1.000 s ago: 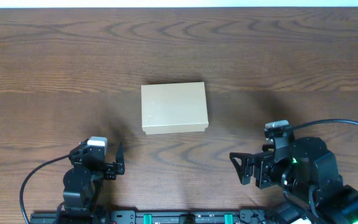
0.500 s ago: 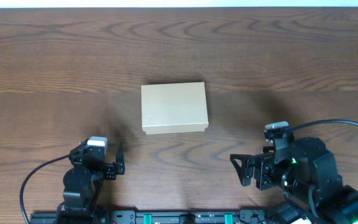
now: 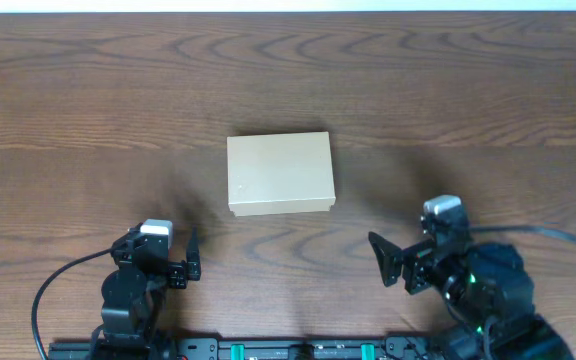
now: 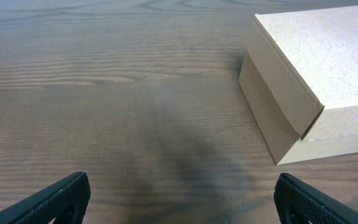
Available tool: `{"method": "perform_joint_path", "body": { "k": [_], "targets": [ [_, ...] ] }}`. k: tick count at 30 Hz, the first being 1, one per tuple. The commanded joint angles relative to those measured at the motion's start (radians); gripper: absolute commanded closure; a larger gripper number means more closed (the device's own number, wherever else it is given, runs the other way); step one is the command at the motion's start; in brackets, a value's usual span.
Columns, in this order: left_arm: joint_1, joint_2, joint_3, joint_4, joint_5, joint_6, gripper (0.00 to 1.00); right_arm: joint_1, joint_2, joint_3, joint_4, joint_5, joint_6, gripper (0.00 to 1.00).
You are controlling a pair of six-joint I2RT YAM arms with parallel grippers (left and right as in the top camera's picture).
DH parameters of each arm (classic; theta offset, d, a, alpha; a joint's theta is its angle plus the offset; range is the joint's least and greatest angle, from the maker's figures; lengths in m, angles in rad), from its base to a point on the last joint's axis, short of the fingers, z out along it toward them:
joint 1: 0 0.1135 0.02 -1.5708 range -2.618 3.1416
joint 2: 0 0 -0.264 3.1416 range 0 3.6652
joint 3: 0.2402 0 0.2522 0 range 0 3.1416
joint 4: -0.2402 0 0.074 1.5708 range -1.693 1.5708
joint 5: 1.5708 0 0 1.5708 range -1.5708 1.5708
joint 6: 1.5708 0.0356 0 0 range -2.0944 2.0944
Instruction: Pack container
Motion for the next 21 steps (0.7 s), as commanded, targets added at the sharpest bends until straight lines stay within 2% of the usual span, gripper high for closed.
{"method": "perform_joint_path", "body": {
  "k": [1,13,21],
  "targets": [
    [0.004,-0.009,-0.016,0.0,-0.019,0.003,0.05,-0.02,-0.098,-0.086,0.026,0.011,-0.097,0.01],
    [0.004,-0.009,-0.016,0.0,-0.019,0.003,0.05,-0.093,-0.348,-0.366,0.037,0.029,-0.141,0.01],
    [0.004,-0.009,-0.016,0.0,-0.019,0.004,0.05,-0.093,-0.366,-0.401,0.033,0.055,-0.141,0.01]
  ]
}}
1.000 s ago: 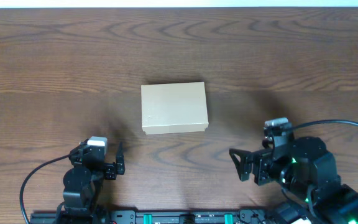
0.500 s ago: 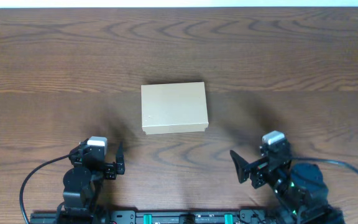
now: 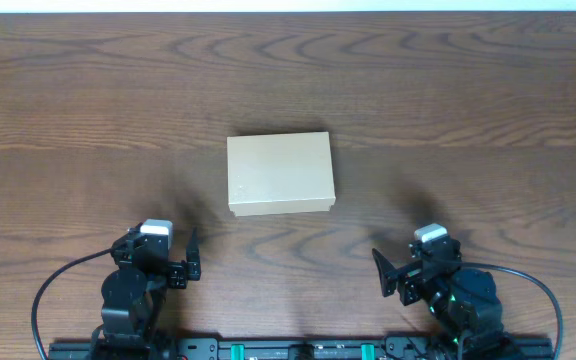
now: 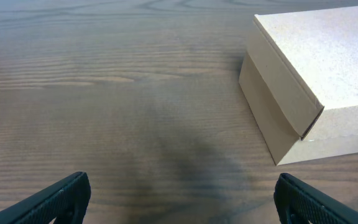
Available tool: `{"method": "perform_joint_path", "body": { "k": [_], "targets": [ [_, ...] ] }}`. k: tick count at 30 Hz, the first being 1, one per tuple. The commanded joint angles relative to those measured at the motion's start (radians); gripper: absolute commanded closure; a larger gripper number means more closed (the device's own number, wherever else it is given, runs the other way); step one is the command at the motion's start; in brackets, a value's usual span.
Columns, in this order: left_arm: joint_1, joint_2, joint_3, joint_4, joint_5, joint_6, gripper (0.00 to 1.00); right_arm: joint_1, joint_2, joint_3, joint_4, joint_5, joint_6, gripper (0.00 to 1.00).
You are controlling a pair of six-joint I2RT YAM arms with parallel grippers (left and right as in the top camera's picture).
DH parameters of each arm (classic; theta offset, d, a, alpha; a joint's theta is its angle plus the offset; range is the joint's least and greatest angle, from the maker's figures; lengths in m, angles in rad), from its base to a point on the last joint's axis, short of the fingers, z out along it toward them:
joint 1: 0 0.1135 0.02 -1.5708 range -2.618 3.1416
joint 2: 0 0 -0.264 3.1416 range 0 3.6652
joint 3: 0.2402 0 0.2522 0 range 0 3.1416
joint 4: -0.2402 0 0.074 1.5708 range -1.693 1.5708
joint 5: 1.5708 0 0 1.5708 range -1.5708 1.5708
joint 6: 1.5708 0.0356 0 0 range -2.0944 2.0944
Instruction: Pack container
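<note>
A closed tan cardboard box (image 3: pixel 280 175) lies flat at the middle of the wooden table (image 3: pixel 468 90). The left wrist view shows its lid and near-left corner, box (image 4: pixel 319 81). My left gripper (image 3: pixel 158 254) rests near the front edge, below and left of the box. It is open, with nothing between its dark fingertips (image 4: pixel 61 198), gripper (image 4: pixel 180 200). My right gripper (image 3: pixel 420 262) sits near the front edge, below and right of the box. Its fingers are spread and hold nothing.
Bare wood grain surrounds the box on all sides. Black cables loop from both arm bases (image 3: pixel 58 290) at the front edge, along a mounting rail (image 3: pixel 298 350).
My right arm has drawn back toward the front edge and slightly left, now folded lower. The left arm and the box have not moved.
</note>
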Motion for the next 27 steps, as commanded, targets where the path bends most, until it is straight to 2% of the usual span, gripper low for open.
{"method": "perform_joint_path", "body": {
  "k": [1,27],
  "targets": [
    [0.004,-0.008,-0.016,0.0,-0.019,0.003,0.05,-0.009,-0.012,-0.008,0.0,0.023,-0.016,0.01],
    [0.004,-0.008,-0.016,0.0,-0.019,0.003,0.05,0.029,-0.011,-0.008,0.0,0.019,-0.016,0.01]
  ]
}}
